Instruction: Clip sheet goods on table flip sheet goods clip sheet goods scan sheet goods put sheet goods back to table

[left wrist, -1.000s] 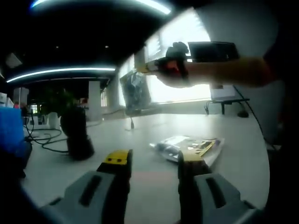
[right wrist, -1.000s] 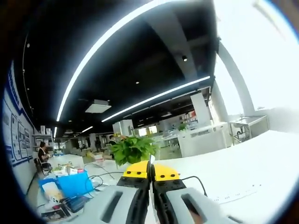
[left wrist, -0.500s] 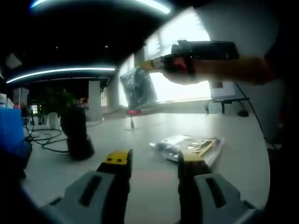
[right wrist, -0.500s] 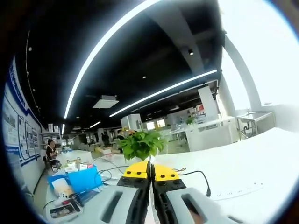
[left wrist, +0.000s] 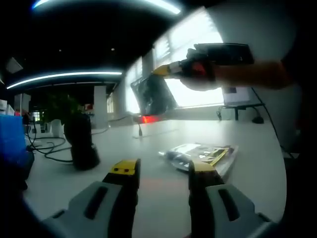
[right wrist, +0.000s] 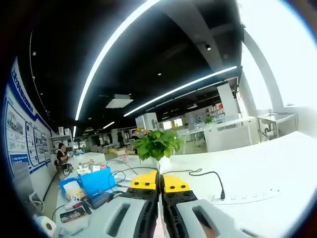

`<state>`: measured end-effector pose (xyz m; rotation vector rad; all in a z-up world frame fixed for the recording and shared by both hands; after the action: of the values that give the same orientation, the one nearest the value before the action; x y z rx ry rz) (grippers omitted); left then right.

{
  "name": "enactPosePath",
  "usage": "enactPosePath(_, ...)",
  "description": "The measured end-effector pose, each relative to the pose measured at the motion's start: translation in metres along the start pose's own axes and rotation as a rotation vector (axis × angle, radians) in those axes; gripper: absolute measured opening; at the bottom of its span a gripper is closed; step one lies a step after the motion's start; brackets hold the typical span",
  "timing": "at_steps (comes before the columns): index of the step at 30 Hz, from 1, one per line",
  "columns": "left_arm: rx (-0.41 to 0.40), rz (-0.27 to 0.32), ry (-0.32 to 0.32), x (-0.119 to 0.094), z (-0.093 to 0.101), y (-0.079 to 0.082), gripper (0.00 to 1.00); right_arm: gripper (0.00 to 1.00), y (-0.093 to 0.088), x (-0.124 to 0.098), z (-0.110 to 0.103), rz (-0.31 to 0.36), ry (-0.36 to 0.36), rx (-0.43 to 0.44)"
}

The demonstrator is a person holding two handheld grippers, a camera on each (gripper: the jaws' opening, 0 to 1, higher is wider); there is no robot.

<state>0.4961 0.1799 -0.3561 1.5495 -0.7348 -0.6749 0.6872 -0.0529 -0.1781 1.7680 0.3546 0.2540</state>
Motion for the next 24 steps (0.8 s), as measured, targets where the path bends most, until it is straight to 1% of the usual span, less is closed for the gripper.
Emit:
enactPosePath(5,0.0,-0.002,0.003,0.0,0.001,0.0,0.32,0.0,-0.013,-0.002,-0.002,-0.034,0.021,-0.023)
enactPosePath(10,-0.002,-0.002,0.005,0.0,0.0,0.0,0.32,0.0,-0.024,-0.003,-0.002,-0.058,0.037,-0.009)
enactPosePath(16,0.0,-0.005,0.004,0.0,0.0,0.0,0.32,0.0,-0.037,0.002,0.001,-0.11,0.063,0.007)
enactPosePath(18,0.0,-0.007,0.005,0.0,0.0,-0.001,0.32,0.0,-0.042,0.005,0.005,-0.116,0.06,0.004)
enactPosePath(22,-0.001,-0.007,0.008,0.0,-0.001,-0.001,0.32,0.0,-0.05,0.007,0.012,-0.145,0.048,0.044)
enactPosePath(24,-0.002,-0.007,0.008,0.0,-0.001,-0.001,0.32,0.0,-0.054,0.005,0.011,-0.152,0.042,0.048)
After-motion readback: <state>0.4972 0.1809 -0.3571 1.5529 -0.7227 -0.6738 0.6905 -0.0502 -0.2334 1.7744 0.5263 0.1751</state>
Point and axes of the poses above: the point that each gripper's makers call its tool centre point, and the gripper's own axes: x roughly forward along the fingers, z roughly to its right, y roughly out of its top, the point moved 8 cm from there along -x, roughly backward along the fingers, and after that the axes turned 14 degrees about -y, right-handed, at the moved point
